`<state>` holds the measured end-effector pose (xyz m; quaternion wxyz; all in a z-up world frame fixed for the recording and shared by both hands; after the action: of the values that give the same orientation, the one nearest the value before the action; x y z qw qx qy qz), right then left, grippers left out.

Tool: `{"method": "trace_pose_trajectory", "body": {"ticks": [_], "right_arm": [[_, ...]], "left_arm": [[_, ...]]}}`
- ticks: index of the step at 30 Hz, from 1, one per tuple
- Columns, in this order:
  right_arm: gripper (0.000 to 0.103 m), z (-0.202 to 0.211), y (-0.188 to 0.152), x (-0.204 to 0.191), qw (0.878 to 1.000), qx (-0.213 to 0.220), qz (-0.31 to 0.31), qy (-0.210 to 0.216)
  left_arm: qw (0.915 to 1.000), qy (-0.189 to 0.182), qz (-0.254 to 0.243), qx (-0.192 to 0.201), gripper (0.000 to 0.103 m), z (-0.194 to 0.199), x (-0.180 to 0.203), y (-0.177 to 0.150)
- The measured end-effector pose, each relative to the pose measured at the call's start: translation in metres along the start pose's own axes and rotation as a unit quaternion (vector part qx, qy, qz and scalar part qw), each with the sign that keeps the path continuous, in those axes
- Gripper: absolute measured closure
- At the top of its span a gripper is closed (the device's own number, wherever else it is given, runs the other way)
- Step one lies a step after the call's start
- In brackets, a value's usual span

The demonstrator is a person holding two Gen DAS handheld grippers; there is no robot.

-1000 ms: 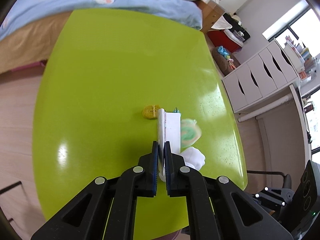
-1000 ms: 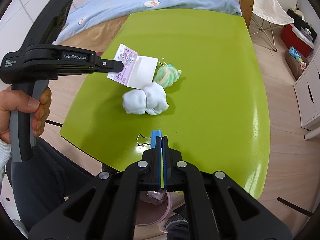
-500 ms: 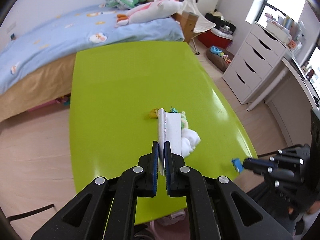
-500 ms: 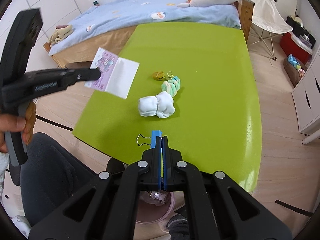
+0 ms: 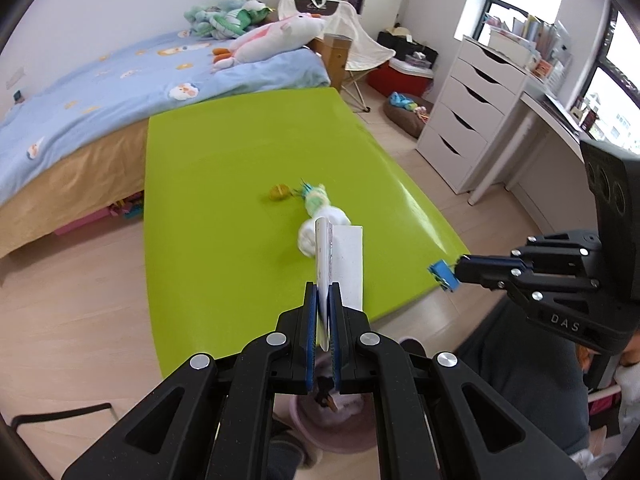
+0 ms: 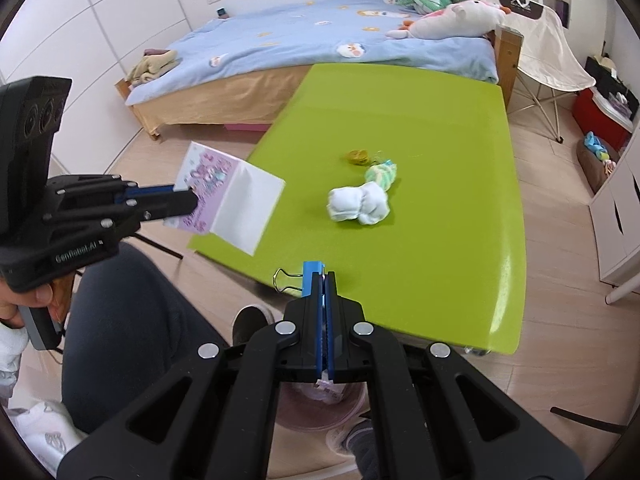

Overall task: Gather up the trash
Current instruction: 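Carry the clip and card over the wastebasket and open both grippers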

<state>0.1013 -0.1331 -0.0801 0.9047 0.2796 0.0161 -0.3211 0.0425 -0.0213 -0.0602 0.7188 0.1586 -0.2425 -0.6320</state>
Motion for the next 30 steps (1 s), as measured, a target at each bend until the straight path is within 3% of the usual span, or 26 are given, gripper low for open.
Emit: {"method": "trace_pose_trajectory", "body": {"ticks": [15, 25, 27, 29, 30], "right_arm": [[0.102, 0.004, -0.058, -0.023, 0.999, -0.027, -0.001, 0.02], [0.1, -0.009, -0.074, -0.037, 0.998, -0.05, 0.007, 0.041], [0.086, -0.011, -0.074, -0.036, 0.998, -0.053, 0.007, 0.035], [0.035, -0.01, -0.074, -0.033, 0.998, -0.051, 0.0, 0.036], [0.029, -0.008, -0.073, -0.032, 0.998, -0.044, -0.006, 0.039]], "left_arm": [[0.9999, 0.001, 0.006, -0.014, 0.098, 0.016, 0.014, -0.063], [0.9998, -0.001, 0.009, -0.016, 0.098, 0.023, 0.015, -0.071], [0.9998, -0.001, 0.009, -0.017, 0.098, 0.022, 0.015, -0.07], [0.9998, -0.002, 0.008, -0.018, 0.098, 0.022, 0.015, -0.071], [0.9998, -0.002, 0.007, -0.019, 0.097, 0.022, 0.015, -0.073]]}}
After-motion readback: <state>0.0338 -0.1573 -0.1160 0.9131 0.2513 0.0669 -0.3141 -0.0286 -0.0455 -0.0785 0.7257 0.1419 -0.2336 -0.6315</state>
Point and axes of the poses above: each gripper's, at about its wrist camera, not at the fingertips, and z roughly against the way its jaws point, x to its right, y to its top, the point moved 8 cm from there along -z, roughly the way its jaws point, and after that the axes turned 3 degrees about -x, right-handed, at the moved point
